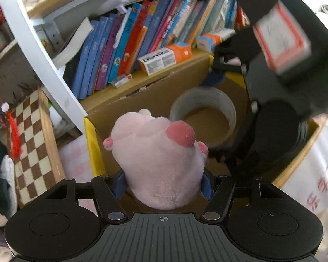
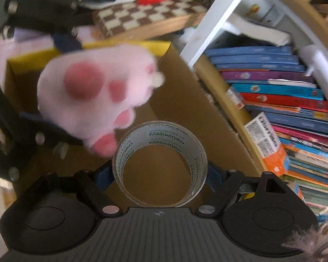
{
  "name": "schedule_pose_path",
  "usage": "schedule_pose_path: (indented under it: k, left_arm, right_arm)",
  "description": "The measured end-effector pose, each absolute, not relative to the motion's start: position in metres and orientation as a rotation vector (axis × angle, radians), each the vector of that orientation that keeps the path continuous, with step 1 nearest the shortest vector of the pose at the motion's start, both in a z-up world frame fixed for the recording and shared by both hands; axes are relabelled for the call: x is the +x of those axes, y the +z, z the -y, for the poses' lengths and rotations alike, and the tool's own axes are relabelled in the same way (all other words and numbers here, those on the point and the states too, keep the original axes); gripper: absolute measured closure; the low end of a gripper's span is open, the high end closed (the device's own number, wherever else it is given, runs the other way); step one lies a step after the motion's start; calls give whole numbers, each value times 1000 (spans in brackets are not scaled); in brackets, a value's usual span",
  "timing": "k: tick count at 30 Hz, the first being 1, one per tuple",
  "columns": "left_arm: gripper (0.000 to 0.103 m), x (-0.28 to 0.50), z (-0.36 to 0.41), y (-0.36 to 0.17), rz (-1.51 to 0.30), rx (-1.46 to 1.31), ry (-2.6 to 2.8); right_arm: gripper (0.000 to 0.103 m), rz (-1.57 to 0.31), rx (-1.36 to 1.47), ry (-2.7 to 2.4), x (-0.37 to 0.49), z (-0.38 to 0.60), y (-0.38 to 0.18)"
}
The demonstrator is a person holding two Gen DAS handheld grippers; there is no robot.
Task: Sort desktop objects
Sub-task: 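Drop the pig plush into the yellow box with the left tool while the right tool releases the tape, then withdraw both tools up and away from the yellow box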
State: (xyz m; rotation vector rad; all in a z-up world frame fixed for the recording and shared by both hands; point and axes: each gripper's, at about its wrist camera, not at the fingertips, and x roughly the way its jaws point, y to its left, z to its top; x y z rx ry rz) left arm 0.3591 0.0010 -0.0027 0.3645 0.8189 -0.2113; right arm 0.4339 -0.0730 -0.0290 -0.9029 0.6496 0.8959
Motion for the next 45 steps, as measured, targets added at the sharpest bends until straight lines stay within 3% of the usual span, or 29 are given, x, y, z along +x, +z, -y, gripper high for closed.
schedule_pose_path:
  k: [16,21,27,32,45]
  left_arm:
    - [37,392,12,-31,-952,443,-253]
    - [32,393,11,-29,-955,442,-252]
    - [28,391,13,-25,-922,466,-228]
    - [22,384,17,-20,-873,501,-199]
    - [19,343,5,23,-724,441,-81]
  right_arm:
    - [19,-704,-1115,909,458,55,-57]
    - [19,-699,-1140,896,458,54,-58]
    - [17,-687,-1131,879,457,55,-56]
    - [5,-664,-1107,868,455,57,-50]
    - [5,-594,-882,892,442,91,5]
